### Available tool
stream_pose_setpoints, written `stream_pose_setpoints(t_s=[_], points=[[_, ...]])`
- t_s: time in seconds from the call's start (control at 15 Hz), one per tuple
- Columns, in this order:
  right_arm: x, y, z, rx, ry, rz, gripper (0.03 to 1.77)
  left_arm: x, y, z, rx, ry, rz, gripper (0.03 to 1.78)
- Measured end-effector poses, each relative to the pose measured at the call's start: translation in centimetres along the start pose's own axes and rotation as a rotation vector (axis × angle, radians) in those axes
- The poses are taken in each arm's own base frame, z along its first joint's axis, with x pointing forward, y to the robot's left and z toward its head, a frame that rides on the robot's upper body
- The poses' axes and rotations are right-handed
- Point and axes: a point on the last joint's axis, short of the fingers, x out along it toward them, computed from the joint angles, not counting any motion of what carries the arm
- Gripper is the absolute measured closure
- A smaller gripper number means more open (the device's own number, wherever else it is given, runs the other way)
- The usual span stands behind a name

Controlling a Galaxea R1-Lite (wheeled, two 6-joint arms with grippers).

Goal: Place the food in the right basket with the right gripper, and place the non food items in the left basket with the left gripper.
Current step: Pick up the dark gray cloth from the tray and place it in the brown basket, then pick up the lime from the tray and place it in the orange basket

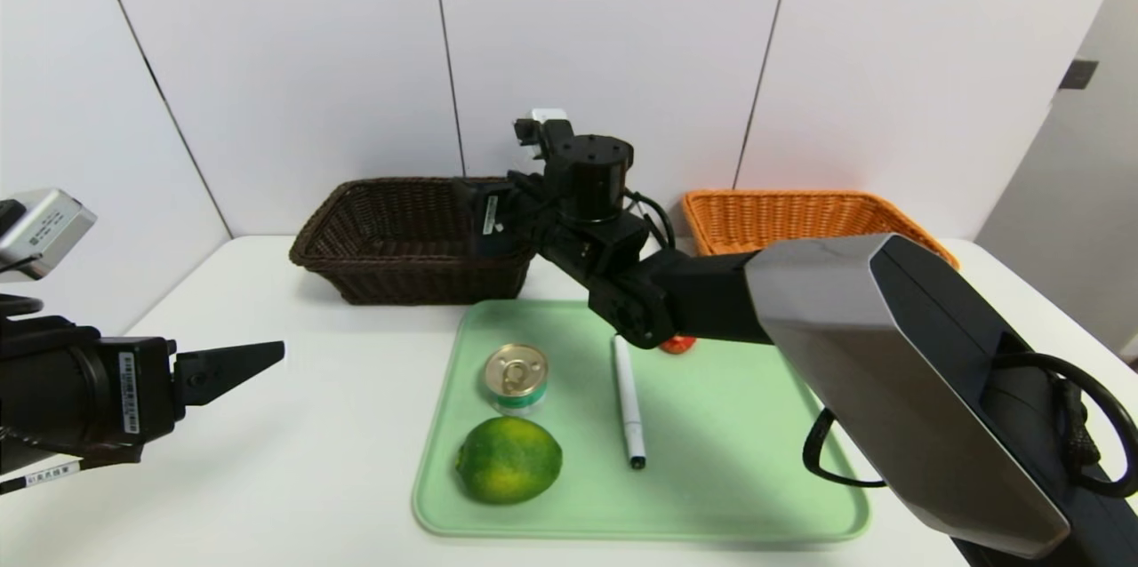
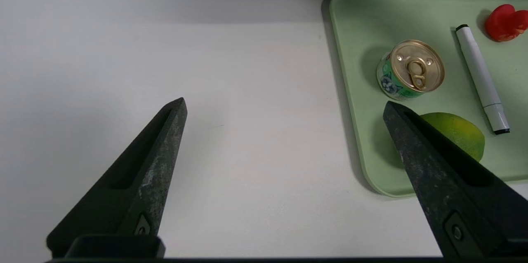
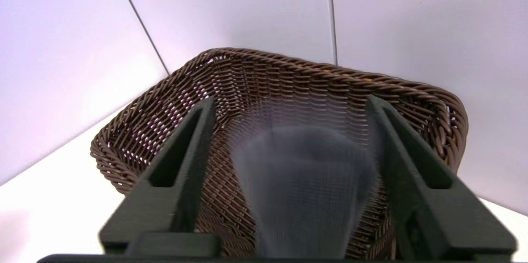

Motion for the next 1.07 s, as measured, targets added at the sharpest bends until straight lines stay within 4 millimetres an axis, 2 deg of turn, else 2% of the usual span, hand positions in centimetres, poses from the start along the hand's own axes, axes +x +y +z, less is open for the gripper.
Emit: stream_pose_setpoints(t_s=[0.27, 0.53, 0.73, 0.87, 1.07], points=[[-0.3, 0.2, 1.1, 0.000, -0.018, 0.005, 0.34, -0.1, 0.0, 0.1, 0.000, -0.007, -0.002, 0.12], [-1.8, 1.3, 5.4, 0.025, -0.044, -0.012, 0.24, -0.3, -0.1, 0.2, -0.001, -0.017, -0.007, 0.12], [-4.4, 3.2, 8.7, 0.141, 0.074, -0.114, 0.19, -0.4, -0.1, 0.3, 0.000, -0.024, -0.010, 0.12], [-7.0, 4.6, 10.5, 0.226, 0.215, -0.155, 0.17, -0.6, -0.1, 0.4, 0.000, -0.030, -0.012, 0.12], [-11.1, 5.6, 11.1, 0.355, 0.497, -0.250, 0.14, -0.7, -0.1, 0.2, -0.001, -0.031, -0.014, 0.12]])
